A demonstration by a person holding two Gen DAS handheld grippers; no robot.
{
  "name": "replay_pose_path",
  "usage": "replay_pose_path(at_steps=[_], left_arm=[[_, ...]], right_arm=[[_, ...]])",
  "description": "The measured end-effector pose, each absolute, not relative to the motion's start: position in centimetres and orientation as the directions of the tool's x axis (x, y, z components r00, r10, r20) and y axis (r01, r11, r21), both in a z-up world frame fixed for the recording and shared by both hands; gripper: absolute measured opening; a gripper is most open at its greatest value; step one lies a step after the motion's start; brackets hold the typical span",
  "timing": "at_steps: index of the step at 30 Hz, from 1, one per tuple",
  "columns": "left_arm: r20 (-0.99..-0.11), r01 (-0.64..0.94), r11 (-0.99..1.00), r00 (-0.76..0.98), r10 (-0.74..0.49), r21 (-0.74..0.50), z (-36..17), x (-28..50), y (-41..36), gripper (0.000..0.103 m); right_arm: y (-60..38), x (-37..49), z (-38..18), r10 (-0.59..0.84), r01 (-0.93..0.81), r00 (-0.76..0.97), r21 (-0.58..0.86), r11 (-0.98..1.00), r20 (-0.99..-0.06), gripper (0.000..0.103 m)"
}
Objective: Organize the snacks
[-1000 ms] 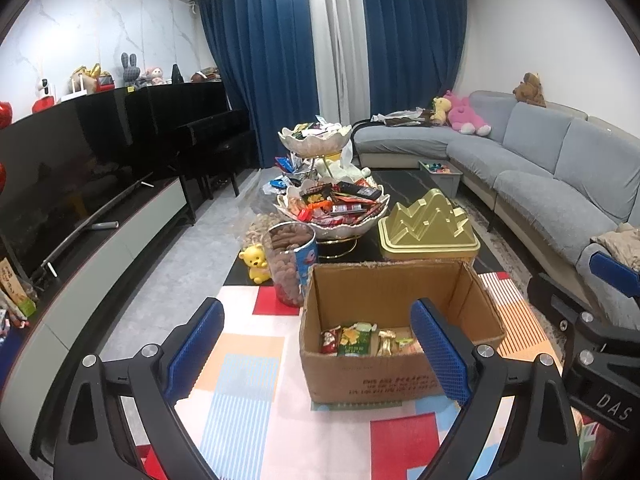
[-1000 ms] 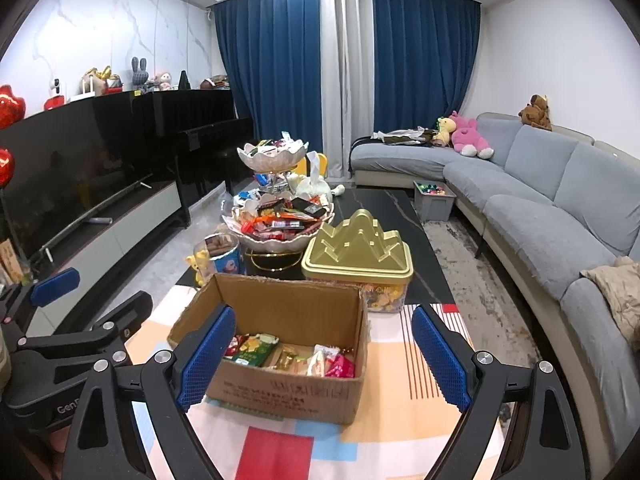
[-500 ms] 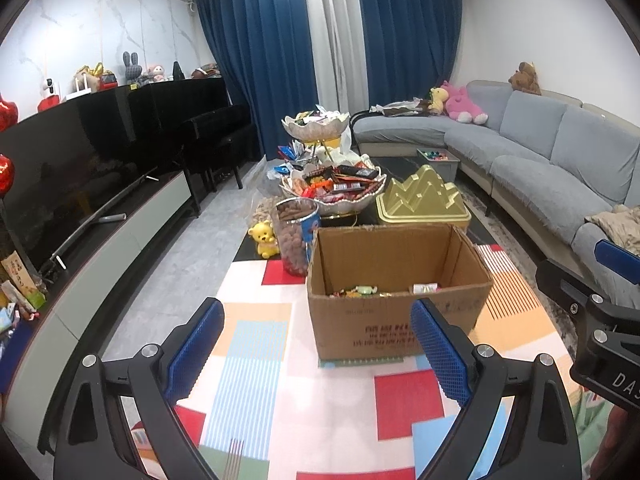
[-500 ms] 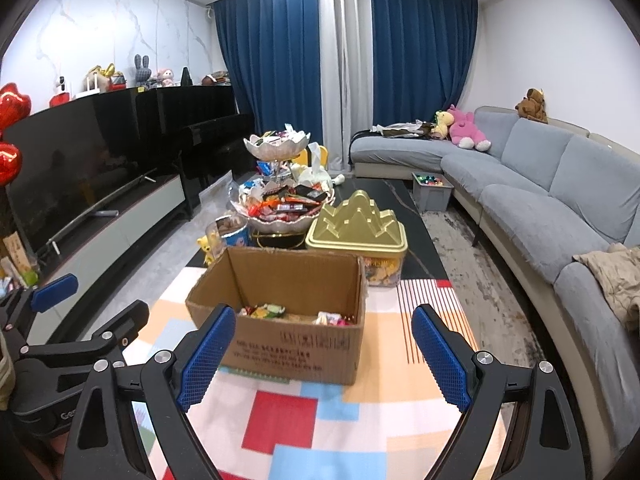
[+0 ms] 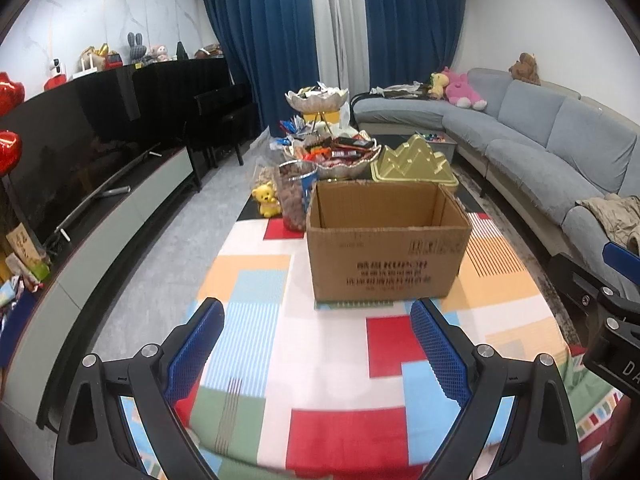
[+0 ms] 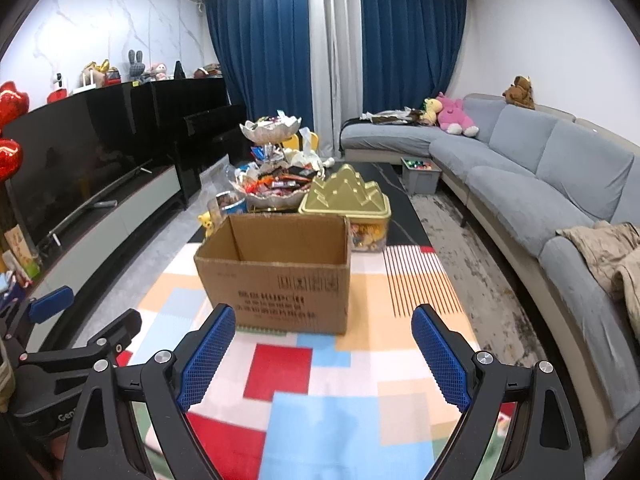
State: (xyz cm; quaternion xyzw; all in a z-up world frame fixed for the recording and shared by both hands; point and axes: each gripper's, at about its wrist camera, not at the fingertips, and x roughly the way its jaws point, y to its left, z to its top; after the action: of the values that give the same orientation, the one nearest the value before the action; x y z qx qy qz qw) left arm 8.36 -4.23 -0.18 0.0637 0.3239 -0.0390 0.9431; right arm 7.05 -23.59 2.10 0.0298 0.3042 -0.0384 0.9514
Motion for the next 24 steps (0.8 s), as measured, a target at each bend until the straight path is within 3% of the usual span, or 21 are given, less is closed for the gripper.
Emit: replay_pose_path(at_steps=[24], left_arm=[[-0.638, 0.128, 0.988, 0.769, -0.044, 0.087, -0.9, 1.1, -2.7, 0.095]], right_arm=[[-23.6, -0.4, 2.5, -0.084, 0.121, 0.807, 0.025, 0.992, -0.585, 0.091]])
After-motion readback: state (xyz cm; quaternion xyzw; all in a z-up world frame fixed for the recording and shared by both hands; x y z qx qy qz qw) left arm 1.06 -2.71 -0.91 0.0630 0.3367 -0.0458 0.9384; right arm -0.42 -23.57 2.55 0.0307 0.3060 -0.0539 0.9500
